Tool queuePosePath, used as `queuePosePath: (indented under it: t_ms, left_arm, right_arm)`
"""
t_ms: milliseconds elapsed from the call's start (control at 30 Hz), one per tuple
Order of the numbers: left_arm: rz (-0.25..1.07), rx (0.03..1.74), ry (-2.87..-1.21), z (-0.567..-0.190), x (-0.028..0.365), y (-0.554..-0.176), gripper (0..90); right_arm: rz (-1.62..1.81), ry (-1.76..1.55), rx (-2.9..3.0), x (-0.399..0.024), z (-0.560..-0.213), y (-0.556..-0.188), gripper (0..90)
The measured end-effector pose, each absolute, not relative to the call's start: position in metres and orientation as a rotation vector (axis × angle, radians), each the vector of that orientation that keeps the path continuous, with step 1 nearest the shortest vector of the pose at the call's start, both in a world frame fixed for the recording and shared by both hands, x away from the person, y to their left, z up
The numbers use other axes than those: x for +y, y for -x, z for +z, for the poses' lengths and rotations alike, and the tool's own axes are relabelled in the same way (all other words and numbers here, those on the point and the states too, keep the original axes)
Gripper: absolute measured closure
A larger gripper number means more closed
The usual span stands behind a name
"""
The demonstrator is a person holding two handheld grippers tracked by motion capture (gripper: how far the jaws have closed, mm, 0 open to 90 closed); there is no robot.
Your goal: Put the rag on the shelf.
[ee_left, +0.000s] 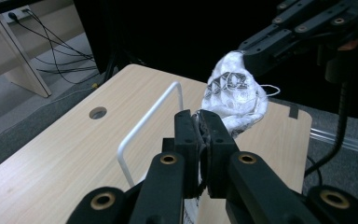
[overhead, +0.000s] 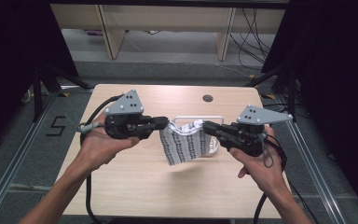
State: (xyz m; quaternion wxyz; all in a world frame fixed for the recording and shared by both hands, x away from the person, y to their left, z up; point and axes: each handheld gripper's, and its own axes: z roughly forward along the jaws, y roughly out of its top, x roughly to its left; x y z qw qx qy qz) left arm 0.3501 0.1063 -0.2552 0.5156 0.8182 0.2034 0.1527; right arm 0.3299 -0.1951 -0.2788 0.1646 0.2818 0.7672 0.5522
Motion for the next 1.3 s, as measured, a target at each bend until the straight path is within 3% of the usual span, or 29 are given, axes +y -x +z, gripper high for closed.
queuePosePath:
  t_ms: [800,1300]
  left_arm:
    - [0.385,0.609,-1.841,-0.235,0.078,-0.424,86.1]
    - [0.335,0.713,-1.814,-0.244,0.055,-0.471,86.0]
  right_arm:
    - [1.564,-0.941,2.062,-0.211,-0.256,-0.389,86.4]
    - [1.538,-1.09,2.018,-0.223,-0.264,-0.426,86.3]
